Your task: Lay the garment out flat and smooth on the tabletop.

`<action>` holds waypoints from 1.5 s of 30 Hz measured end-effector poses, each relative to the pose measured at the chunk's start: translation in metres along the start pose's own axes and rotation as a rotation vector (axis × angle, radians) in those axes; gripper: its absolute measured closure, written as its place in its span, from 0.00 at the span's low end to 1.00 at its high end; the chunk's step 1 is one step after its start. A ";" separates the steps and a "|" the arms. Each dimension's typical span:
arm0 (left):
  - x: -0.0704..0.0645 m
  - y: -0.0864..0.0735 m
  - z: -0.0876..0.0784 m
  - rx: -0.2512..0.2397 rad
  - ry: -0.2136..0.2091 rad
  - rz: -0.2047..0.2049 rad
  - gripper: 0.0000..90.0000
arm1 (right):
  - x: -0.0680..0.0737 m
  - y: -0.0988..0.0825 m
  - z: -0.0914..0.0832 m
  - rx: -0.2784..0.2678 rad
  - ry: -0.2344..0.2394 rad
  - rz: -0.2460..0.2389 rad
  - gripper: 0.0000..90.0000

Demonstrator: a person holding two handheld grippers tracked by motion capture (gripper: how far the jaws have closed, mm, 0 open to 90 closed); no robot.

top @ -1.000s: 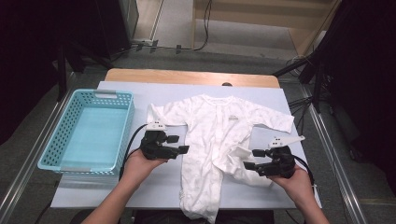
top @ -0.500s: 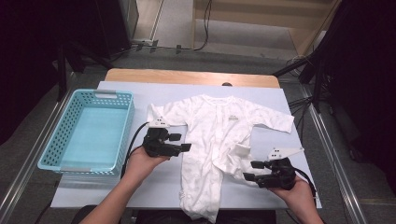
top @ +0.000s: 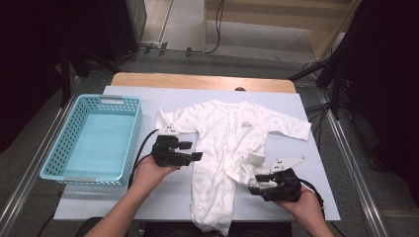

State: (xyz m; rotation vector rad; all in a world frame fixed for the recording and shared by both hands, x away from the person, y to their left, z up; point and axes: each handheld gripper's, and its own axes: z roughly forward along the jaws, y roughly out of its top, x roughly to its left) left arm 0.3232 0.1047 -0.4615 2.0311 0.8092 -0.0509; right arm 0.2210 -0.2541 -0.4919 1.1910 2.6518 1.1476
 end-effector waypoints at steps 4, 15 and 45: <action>0.000 0.000 0.000 0.001 0.002 0.003 0.38 | -0.002 0.001 0.006 0.013 -0.002 -0.019 0.51; 0.000 -0.001 -0.001 0.005 0.007 0.005 0.38 | -0.006 0.015 0.010 0.040 0.019 0.009 0.86; 0.001 -0.019 -0.023 -0.018 0.053 -0.024 0.38 | -0.013 0.055 0.003 -0.085 0.065 0.054 0.85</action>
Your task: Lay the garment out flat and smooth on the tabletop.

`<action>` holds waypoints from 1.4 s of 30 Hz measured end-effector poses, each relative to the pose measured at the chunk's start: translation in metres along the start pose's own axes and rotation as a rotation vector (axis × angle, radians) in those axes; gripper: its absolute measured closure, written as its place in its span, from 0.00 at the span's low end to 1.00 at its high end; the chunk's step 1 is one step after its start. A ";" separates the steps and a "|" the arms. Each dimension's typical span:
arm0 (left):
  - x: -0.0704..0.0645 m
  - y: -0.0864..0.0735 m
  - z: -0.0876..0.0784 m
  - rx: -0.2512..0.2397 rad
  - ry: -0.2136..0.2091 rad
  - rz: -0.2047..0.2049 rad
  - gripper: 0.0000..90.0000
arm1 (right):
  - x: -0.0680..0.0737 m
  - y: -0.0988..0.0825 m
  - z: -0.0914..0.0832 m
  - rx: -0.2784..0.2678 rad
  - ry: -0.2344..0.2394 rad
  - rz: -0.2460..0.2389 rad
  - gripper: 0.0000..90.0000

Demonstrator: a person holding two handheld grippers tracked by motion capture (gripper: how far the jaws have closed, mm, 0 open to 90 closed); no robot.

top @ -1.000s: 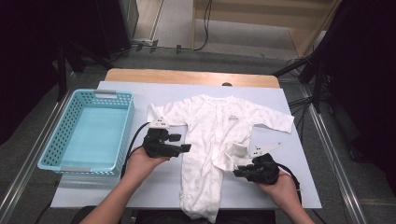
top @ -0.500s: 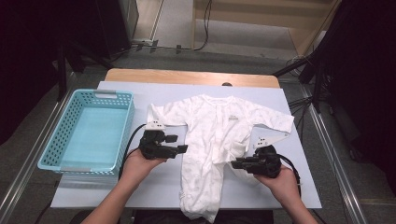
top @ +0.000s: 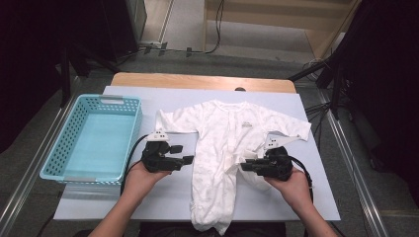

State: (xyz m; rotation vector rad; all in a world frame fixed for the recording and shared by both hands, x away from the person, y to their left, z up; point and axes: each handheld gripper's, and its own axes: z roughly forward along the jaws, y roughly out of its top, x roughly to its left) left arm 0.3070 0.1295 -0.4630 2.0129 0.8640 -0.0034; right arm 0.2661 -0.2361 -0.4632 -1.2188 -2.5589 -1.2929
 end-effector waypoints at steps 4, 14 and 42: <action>-0.002 -0.002 -0.001 0.002 0.001 -0.002 0.38 | -0.004 0.004 0.005 0.006 -0.005 0.001 0.85; -0.007 -0.006 0.000 0.010 -0.004 0.002 0.38 | -0.029 0.017 0.023 0.028 -0.051 0.014 0.84; -0.006 0.000 0.005 0.010 -0.021 0.020 0.38 | -0.027 0.006 -0.006 0.014 -0.061 -0.034 0.47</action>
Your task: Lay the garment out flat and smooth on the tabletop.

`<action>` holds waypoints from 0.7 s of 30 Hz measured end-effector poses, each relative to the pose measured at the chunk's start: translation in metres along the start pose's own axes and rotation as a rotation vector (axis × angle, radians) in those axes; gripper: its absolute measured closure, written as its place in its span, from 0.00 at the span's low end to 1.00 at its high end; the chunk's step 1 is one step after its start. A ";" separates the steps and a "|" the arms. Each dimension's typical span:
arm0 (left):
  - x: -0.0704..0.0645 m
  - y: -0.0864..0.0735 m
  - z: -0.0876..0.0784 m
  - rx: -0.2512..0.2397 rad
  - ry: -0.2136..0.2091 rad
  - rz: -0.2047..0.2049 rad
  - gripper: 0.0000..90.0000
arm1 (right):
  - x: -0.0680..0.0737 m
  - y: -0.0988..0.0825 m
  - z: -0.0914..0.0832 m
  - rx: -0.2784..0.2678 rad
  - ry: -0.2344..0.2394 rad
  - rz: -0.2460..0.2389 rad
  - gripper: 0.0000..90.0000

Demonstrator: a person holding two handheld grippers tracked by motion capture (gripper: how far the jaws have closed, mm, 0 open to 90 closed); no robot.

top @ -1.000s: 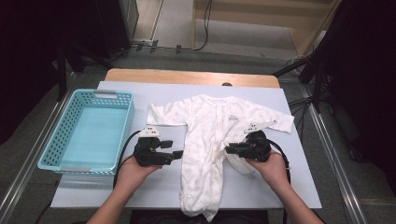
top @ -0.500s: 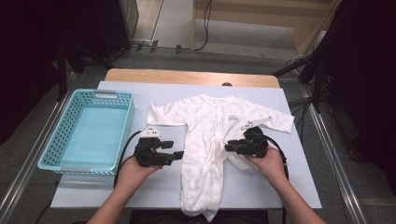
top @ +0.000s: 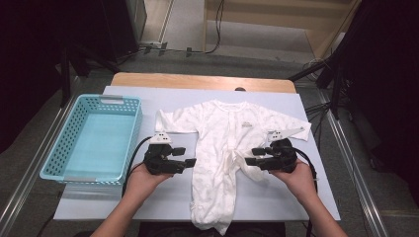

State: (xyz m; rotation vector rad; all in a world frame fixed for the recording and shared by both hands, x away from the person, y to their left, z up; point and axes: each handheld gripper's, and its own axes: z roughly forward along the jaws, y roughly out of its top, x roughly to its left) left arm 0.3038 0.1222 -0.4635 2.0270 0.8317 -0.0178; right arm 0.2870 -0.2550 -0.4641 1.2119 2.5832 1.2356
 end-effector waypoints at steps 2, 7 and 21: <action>0.001 0.001 0.000 0.001 -0.002 0.003 0.38 | 0.002 -0.002 -0.001 0.004 -0.001 -0.005 0.46; 0.004 0.005 0.002 -0.003 -0.005 0.000 0.38 | 0.006 -0.007 -0.002 0.011 0.001 -0.007 0.44; 0.005 0.016 0.012 -0.003 -0.028 0.013 0.38 | 0.028 -0.028 -0.012 0.021 -0.012 -0.044 0.44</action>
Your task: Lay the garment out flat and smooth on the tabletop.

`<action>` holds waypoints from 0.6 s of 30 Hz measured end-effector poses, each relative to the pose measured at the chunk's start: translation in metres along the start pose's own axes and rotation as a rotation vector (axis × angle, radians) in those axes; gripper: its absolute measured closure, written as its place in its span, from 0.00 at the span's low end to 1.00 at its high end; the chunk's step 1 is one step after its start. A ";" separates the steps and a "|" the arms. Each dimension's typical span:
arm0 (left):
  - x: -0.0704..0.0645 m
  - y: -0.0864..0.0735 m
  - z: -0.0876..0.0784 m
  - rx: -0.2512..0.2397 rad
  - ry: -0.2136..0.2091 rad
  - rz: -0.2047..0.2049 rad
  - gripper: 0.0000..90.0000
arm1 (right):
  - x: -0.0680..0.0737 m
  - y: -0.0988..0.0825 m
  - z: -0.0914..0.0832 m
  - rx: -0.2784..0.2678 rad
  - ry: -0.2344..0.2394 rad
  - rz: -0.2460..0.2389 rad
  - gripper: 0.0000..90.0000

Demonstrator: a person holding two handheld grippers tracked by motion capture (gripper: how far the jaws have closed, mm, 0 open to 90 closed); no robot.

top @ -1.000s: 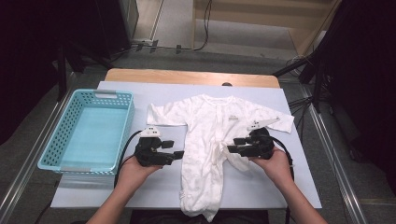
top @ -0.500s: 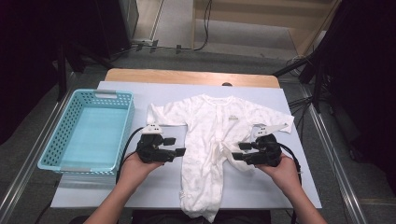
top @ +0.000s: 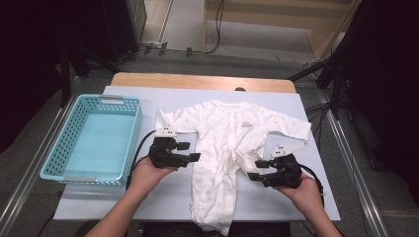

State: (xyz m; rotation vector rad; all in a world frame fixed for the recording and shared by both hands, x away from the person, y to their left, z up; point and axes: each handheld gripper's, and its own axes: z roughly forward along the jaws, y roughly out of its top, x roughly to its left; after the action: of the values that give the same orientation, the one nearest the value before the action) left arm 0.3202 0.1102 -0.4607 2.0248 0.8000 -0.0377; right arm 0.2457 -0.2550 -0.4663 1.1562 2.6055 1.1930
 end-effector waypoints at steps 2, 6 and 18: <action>0.000 0.001 0.001 0.000 -0.004 -0.002 0.38 | 0.004 -0.003 -0.001 0.000 -0.003 -0.015 0.44; 0.001 0.003 0.004 -0.001 -0.008 -0.001 0.38 | 0.010 -0.008 -0.002 0.008 0.005 -0.023 0.44; -0.001 0.005 0.008 0.010 -0.017 0.005 0.38 | 0.020 -0.020 0.011 0.046 0.007 -0.054 0.47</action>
State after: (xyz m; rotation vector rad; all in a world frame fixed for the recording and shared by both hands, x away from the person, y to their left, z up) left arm 0.3243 0.1012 -0.4613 2.0335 0.7852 -0.0559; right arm 0.2231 -0.2436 -0.4824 1.0836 2.6642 1.1351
